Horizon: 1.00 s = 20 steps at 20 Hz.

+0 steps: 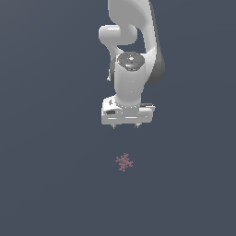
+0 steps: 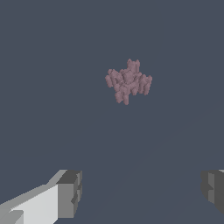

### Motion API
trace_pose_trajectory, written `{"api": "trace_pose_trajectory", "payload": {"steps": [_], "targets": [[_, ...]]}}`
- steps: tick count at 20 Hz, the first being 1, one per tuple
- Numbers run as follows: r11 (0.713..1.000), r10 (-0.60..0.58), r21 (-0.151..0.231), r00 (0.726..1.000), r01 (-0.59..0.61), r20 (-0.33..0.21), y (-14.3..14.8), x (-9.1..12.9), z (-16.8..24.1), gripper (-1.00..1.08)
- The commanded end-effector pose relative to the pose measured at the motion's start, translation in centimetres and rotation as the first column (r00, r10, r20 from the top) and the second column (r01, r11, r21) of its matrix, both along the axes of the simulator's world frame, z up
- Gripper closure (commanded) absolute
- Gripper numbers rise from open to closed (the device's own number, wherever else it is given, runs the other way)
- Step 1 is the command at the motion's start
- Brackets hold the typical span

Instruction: Pick up the object and move it to a goal position.

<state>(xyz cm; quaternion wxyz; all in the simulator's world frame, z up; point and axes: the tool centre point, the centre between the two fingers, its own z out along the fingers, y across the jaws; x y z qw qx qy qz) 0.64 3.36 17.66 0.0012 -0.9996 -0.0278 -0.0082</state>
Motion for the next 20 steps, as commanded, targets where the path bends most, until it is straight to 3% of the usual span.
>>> {"api": "trace_pose_trajectory", "payload": {"steps": [1, 10, 20], "targets": [[1.0, 0.0, 0.0, 1.0, 0.0, 0.0, 0.0, 0.0, 0.0, -0.92], [0.999, 0.024, 0.024, 1.0, -0.024, 0.004, 2.8, 0.3, 0.6, -0.92], [0.998, 0.057, 0.02, 0.998, -0.057, 0.003, 2.6, 1.2, 0.1, -0.92]]}}
